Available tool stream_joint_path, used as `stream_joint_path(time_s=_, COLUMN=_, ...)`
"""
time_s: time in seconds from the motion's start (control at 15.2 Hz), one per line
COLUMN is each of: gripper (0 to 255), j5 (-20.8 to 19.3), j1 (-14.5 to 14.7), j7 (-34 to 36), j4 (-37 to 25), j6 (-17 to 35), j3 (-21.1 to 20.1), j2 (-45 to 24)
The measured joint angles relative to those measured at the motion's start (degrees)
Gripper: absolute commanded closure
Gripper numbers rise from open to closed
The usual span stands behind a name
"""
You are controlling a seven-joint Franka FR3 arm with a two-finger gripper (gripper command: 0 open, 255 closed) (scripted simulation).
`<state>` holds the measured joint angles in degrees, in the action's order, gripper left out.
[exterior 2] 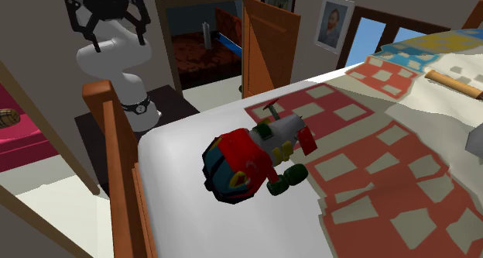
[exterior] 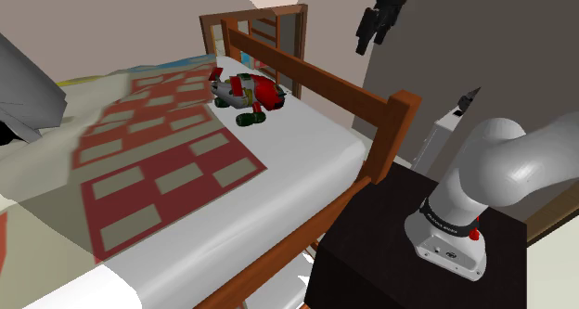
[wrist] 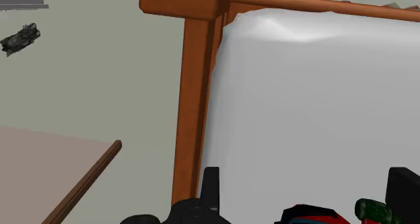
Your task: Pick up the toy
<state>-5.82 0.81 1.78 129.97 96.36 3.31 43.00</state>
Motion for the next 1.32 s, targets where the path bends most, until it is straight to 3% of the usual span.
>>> stream_joint_path(time_s=0.2, gripper=0, j5=0.9, j1=0.2, j7=1.8, j4=-1.2, j6=0.2, j3=-1.0, j2=-2.2)
stream_joint_path(time_s=0.53, gripper=0, j5=4.1, j1=0.7, j7=8.6, j4=-6.6, j6=1.2, j3=-4.2, j2=-11.5)
stream_joint_path(time_s=1.32, gripper=0, j5=9.3, j1=2.6, j7=25.3, j4=-30.3, j6=-0.9, j3=-10.2, j2=-39.3)
